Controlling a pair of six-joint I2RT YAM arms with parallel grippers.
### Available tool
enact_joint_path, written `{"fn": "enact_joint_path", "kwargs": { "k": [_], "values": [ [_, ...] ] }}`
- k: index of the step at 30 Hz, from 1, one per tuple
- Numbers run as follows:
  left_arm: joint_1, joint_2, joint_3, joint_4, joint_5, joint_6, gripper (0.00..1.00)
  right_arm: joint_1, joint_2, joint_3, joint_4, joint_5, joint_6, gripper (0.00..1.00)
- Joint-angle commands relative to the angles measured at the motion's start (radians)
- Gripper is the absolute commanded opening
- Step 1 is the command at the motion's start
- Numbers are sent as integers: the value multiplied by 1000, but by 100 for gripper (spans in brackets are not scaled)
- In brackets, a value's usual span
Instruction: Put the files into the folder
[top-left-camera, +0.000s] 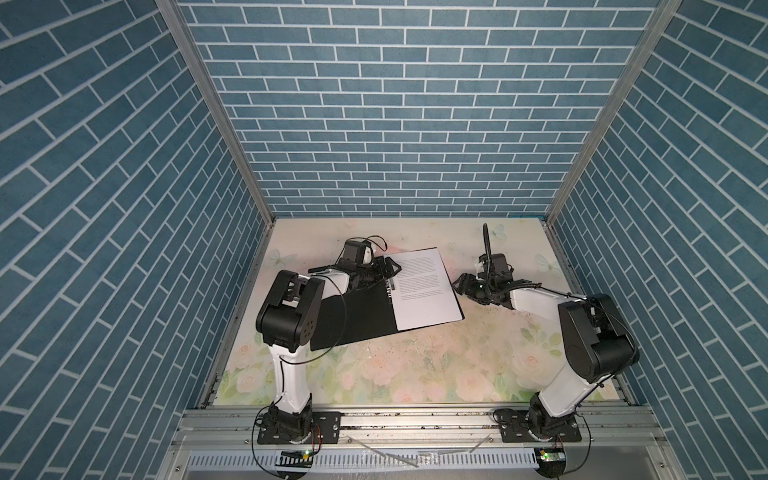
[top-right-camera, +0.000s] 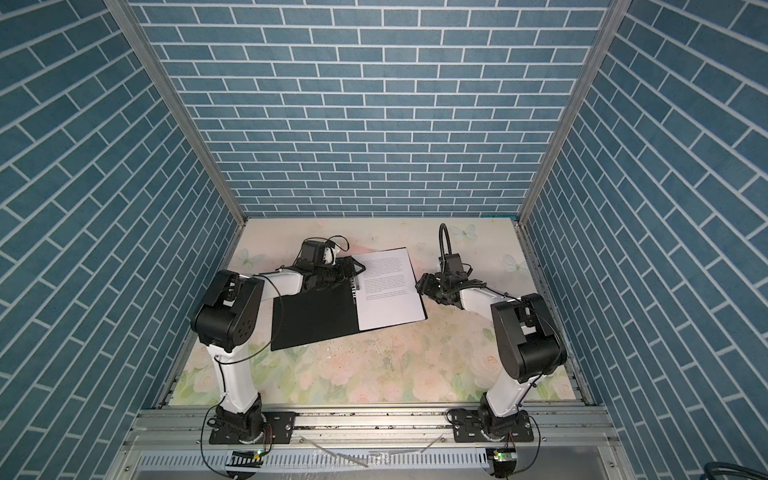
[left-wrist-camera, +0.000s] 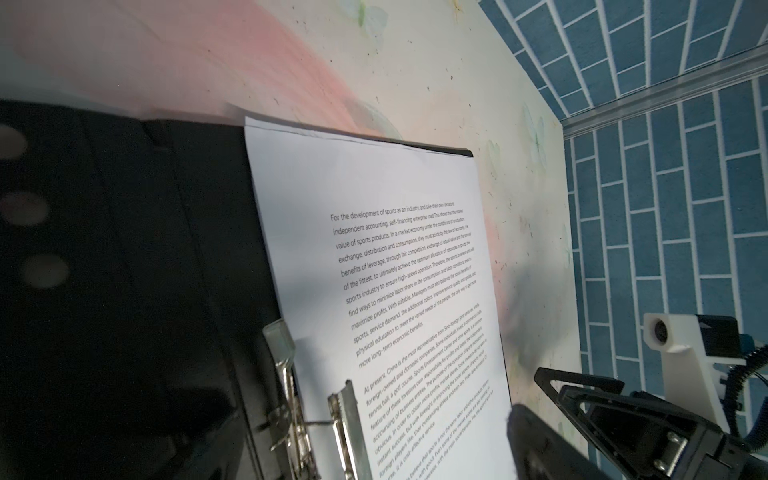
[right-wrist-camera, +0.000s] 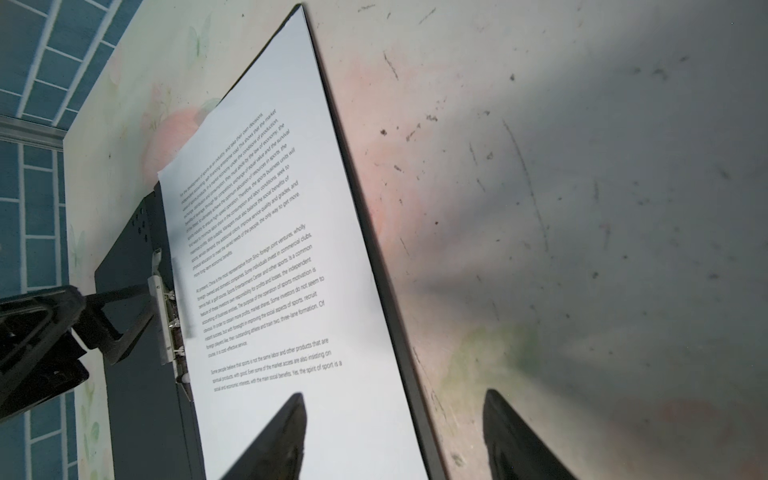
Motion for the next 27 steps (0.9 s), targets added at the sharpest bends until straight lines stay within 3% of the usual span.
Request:
{"fn": "enact_joint_path", "kwargs": {
  "k": [1,13,27],
  "values": [
    [4,30,17,38,18,4,100,-4,12,-14,6,12,-9,67],
    [5,52,6,157,63,-60,100,-4,20,-14,1,6,-4,67],
    [3,-34,-91,276,68,-130,100,-4,25,-23,19,-12,8,67]
  ]
}}
